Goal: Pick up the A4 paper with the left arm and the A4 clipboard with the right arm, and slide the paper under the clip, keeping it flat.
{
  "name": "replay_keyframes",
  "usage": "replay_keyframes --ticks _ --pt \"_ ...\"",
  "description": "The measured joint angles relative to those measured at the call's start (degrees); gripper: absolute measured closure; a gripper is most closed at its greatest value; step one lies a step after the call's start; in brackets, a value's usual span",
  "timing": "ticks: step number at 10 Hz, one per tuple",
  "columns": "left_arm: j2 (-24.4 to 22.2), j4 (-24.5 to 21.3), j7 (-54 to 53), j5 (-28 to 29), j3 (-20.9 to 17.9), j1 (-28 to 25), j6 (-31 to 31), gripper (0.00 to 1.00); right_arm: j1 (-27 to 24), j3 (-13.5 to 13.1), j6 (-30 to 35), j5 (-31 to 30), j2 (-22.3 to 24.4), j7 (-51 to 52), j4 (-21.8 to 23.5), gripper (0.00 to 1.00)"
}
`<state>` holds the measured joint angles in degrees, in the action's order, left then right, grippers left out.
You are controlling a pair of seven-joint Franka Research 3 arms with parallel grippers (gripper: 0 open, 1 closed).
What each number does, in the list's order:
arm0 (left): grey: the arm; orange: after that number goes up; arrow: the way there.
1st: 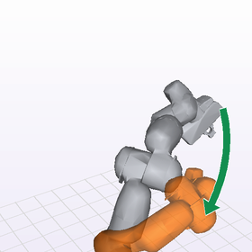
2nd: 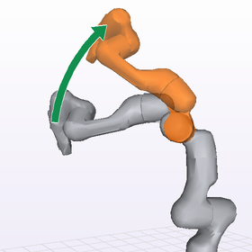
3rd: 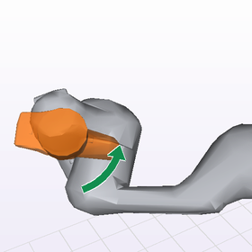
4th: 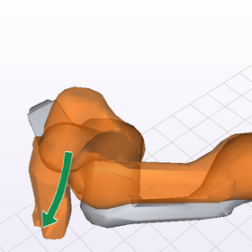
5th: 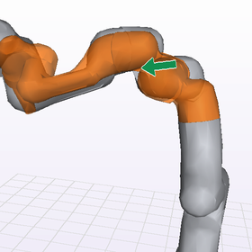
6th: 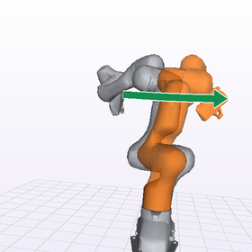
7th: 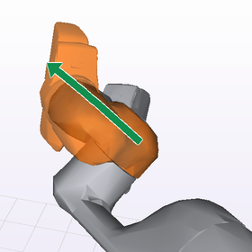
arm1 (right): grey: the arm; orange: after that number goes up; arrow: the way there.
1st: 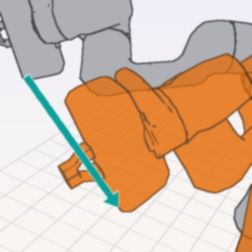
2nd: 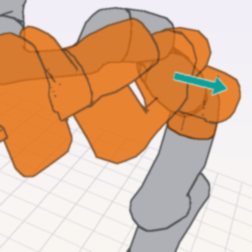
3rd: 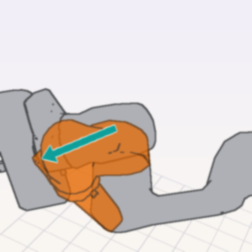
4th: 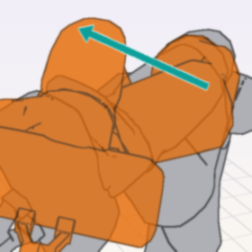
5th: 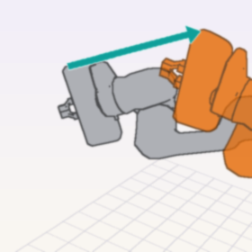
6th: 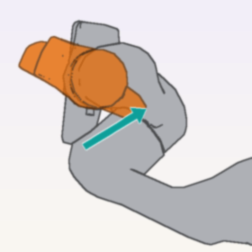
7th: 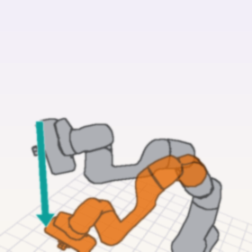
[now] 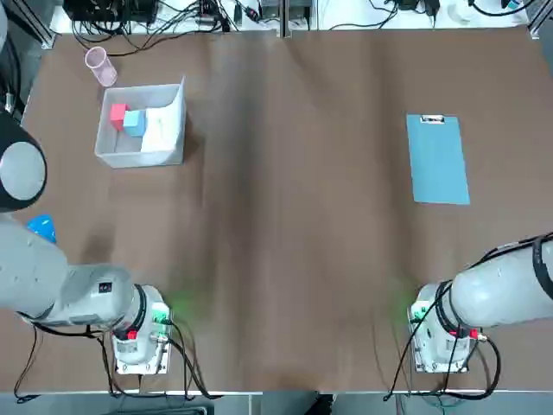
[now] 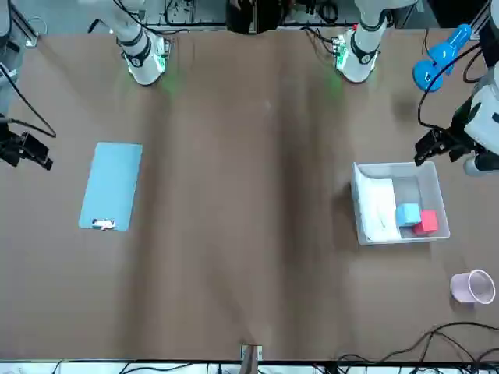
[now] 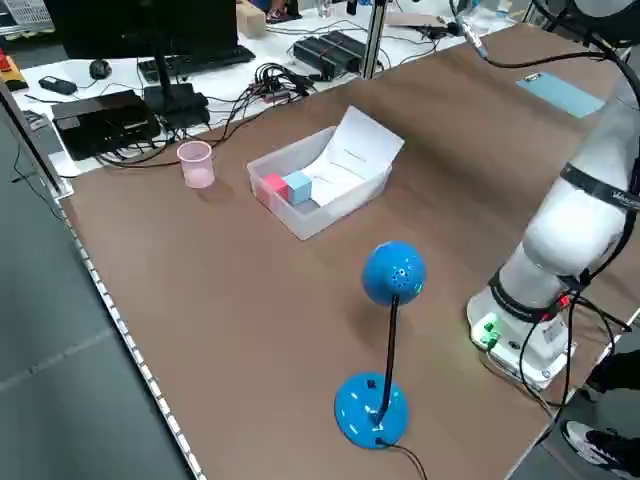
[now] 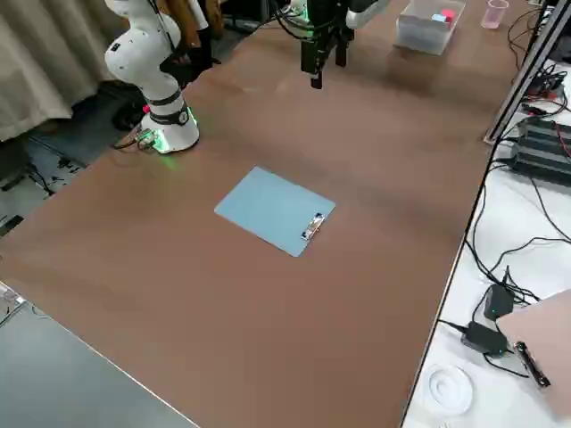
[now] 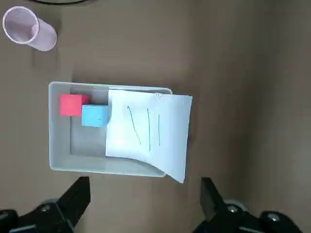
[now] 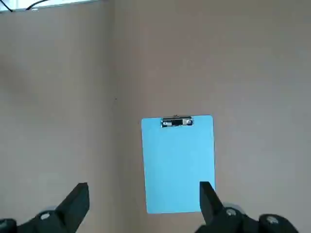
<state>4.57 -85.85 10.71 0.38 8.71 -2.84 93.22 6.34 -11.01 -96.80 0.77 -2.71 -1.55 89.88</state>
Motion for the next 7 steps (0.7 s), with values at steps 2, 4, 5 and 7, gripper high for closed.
replay_keyframes --ticks 2,4,5,7 --pt "0.00 0.00 -0.77 0.00 0.06 0.05 0.00 0.00 0.00 0.00 -0.04 0.00 0.00 0.00 -0.02 0.00" --pt "0.01 0.00 -0.89 0.00 0.05 0.00 -0.04 0.00 0.00 0.04 -0.15 0.00 0.00 0.00 -0.13 0.00" --pt "0.15 -0.07 -0.92 0.00 0.06 0.08 -0.12 0.00 0.00 0.06 -0.18 0.00 0.00 0.00 -0.14 0.00" --pt "1.89 -0.23 -0.85 0.75 0.22 1.09 -0.15 0.00 0.00 0.07 -0.20 0.00 0.00 0.00 -0.16 0.00"
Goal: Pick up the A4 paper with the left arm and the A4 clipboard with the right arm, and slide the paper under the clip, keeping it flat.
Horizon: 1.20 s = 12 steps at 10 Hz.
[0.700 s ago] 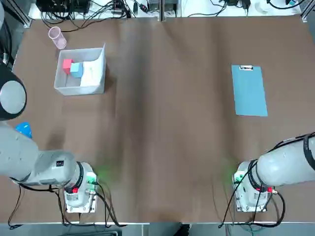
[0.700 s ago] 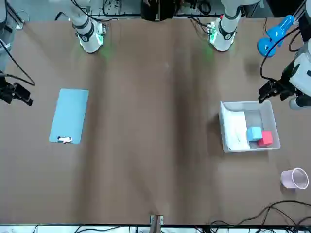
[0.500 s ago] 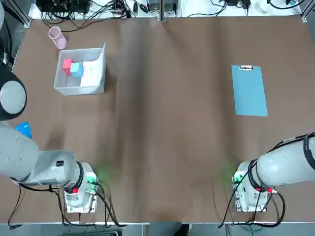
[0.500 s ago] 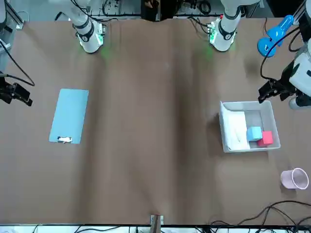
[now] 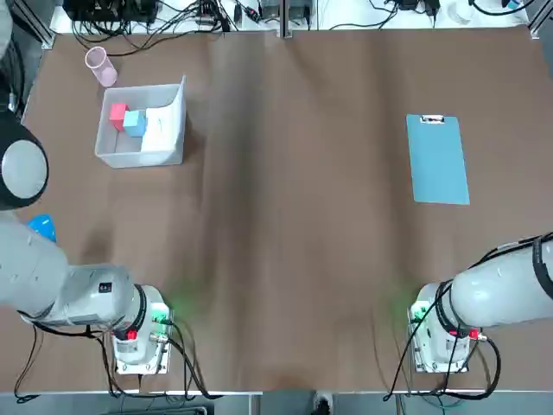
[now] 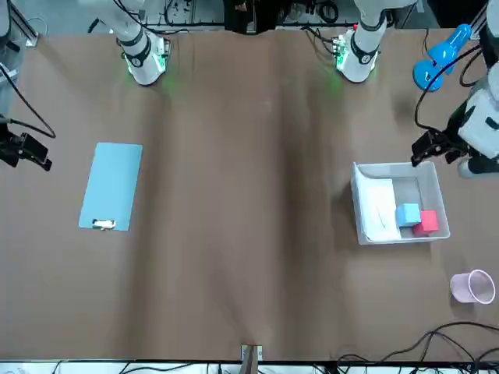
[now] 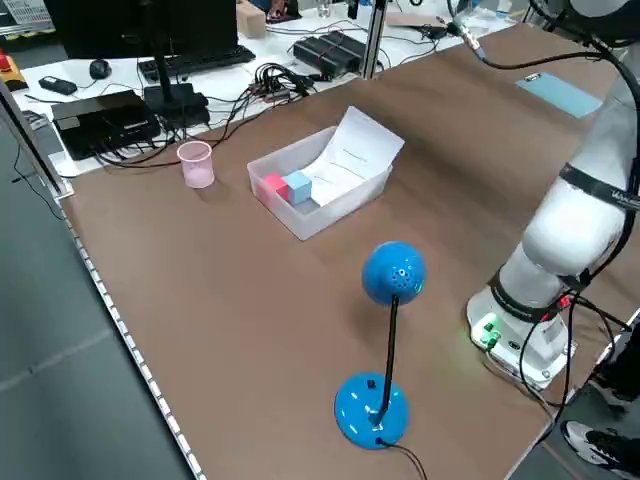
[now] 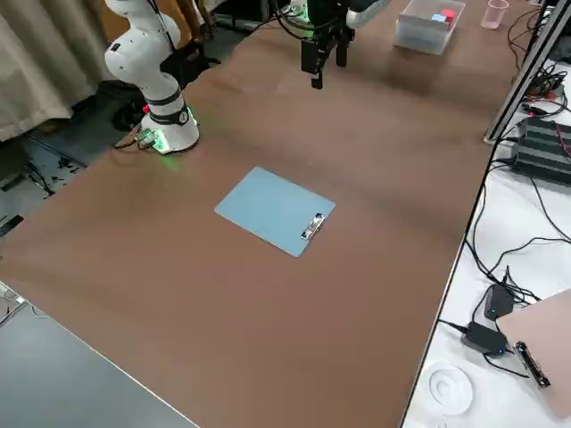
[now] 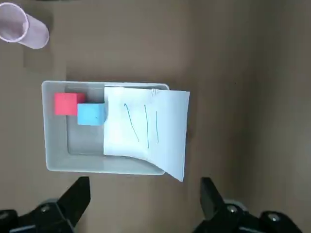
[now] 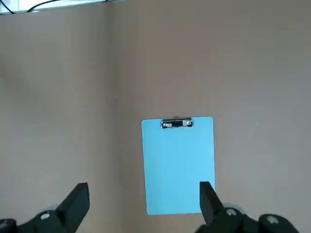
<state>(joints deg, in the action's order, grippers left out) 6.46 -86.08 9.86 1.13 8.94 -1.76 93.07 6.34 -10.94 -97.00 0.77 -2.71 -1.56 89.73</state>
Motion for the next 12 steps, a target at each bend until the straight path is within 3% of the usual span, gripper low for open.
replay_keyframes --ticks 3,7,9,12 --pt "4.11 -0.05 5.01 3.33 0.37 1.73 0.15 0.00 0.00 -0.01 -0.01 0.00 0.00 0.00 -0.01 0.00" --pt "11.01 -1.21 18.46 12.53 0.77 9.64 1.01 0.00 0.00 0.01 -0.01 0.00 0.00 0.00 -0.07 0.00" --pt "13.97 -5.01 22.85 18.06 0.90 13.09 4.46 0.00 0.00 -0.02 -0.01 0.00 0.00 0.00 -0.08 0.00" --pt "14.81 -14.39 24.94 23.75 0.98 15.15 10.54 0.04 0.00 0.00 -0.01 0.00 0.00 -0.30 -0.08 0.00"
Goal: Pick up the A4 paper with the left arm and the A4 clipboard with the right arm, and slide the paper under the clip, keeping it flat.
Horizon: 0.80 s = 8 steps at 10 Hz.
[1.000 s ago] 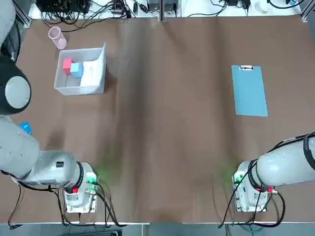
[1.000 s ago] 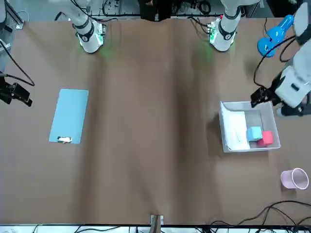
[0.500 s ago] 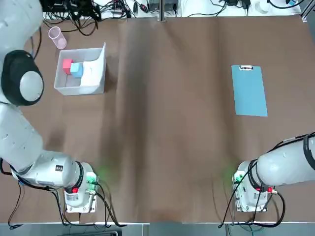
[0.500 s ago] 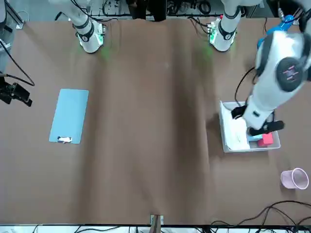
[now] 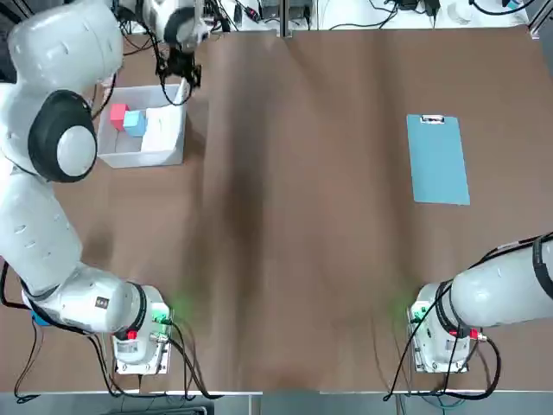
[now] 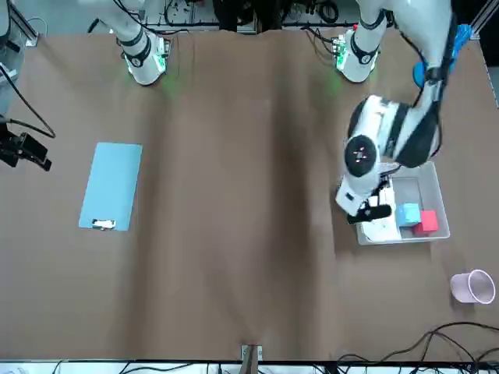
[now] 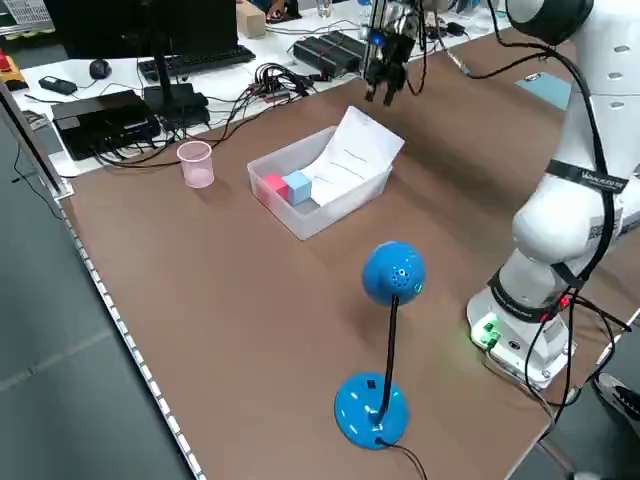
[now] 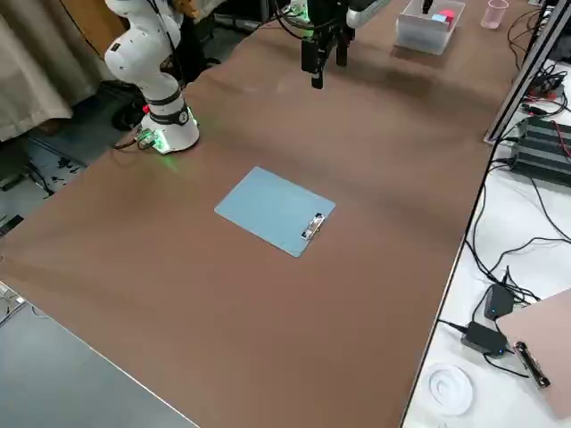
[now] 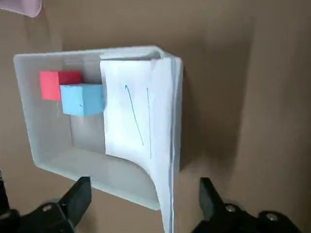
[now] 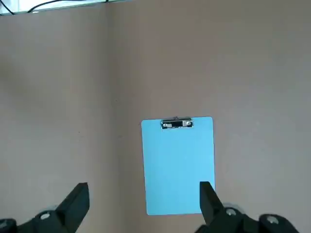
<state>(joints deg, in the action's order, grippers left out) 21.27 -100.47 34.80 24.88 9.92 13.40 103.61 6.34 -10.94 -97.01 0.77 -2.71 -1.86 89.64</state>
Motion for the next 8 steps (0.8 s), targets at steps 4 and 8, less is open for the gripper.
replay_keyframes --ticks 4,8 --pt "-0.07 -8.42 4.11 5.25 -0.06 -0.08 9.05 0.15 -0.83 -0.22 0.57 -0.01 -1.07 -23.33 2.30 0.04" --pt "-0.07 -11.93 8.84 8.95 -0.10 -0.22 12.23 0.34 -5.05 -0.38 -13.85 0.11 -2.83 -35.10 15.24 0.05"
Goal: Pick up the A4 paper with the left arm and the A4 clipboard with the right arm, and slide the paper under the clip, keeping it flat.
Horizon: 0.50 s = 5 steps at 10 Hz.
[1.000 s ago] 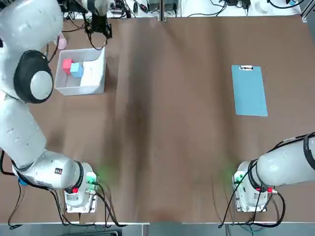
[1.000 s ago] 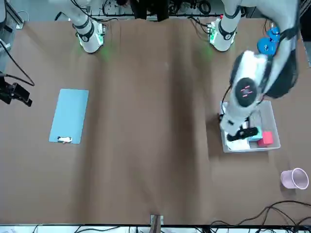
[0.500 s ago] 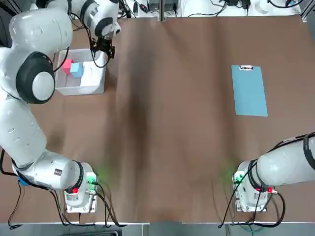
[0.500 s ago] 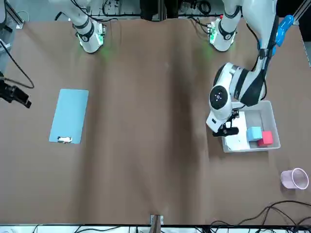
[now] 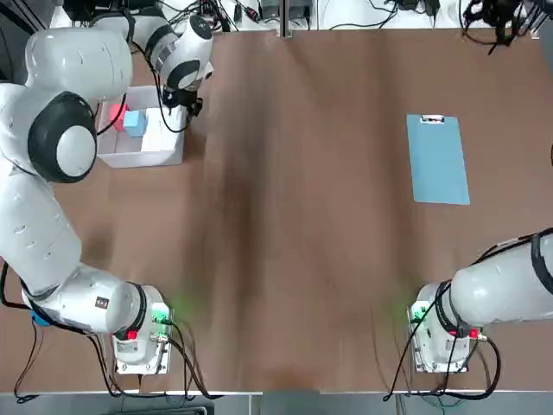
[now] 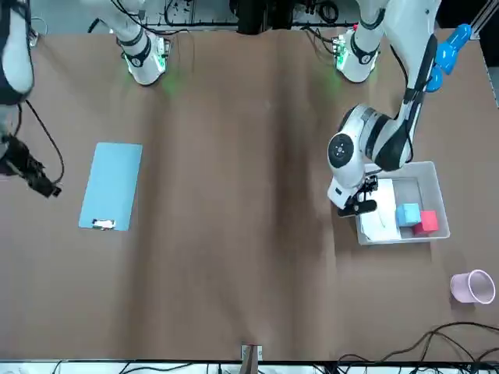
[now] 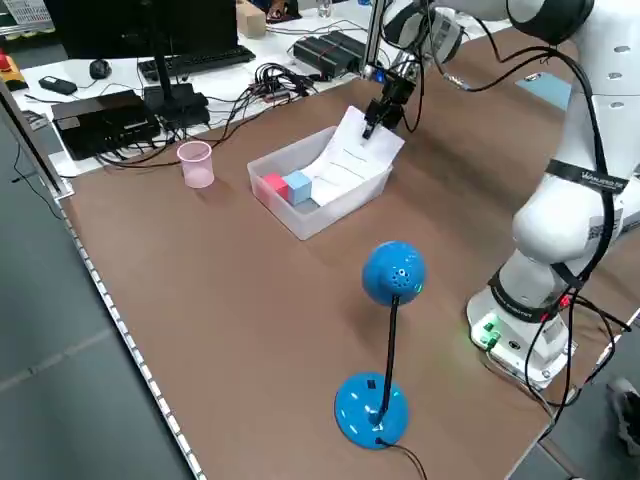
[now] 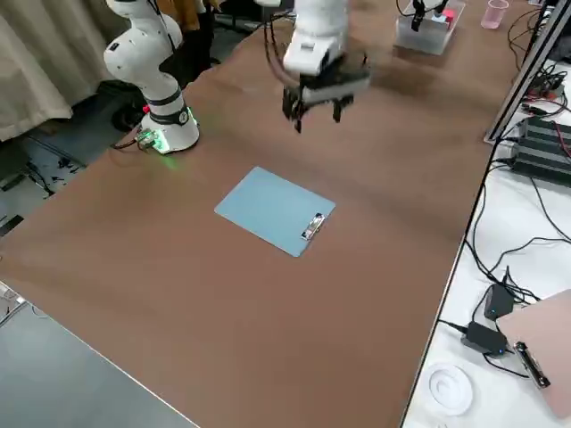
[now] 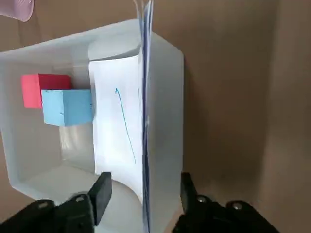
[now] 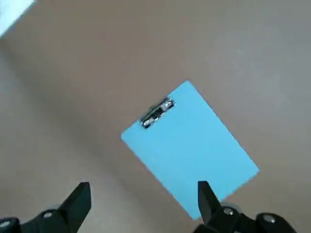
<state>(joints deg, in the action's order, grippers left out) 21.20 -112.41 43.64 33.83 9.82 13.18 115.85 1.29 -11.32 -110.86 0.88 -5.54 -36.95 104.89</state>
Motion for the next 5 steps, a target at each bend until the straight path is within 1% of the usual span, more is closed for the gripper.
replay_keyframes --ticks 1,2,3,4,5 --pt "0.01 -0.08 0.01 0.03 -0.01 -0.09 0.00 0.41 -0.99 -0.02 -4.52 0.07 -0.39 -3.85 3.79 0.05" --pt "0.09 -0.31 0.01 0.66 -0.02 -0.15 0.01 0.42 -1.21 -0.01 -10.34 0.13 -0.99 -9.70 7.69 0.04" --pt "0.27 -0.50 0.02 1.46 -0.03 -0.29 0.05 0.47 -1.20 0.18 -15.53 0.11 -2.30 -14.85 10.69 0.06" --pt "0.41 -0.60 0.03 1.88 -0.05 -0.43 0.11 0.52 -1.20 0.30 -19.40 0.12 -4.51 -18.49 12.15 0.06" --pt "0.44 -0.64 0.03 2.00 -0.06 -0.50 0.15 0.58 -1.23 0.28 -22.78 0.14 -7.37 -22.29 12.64 0.07"
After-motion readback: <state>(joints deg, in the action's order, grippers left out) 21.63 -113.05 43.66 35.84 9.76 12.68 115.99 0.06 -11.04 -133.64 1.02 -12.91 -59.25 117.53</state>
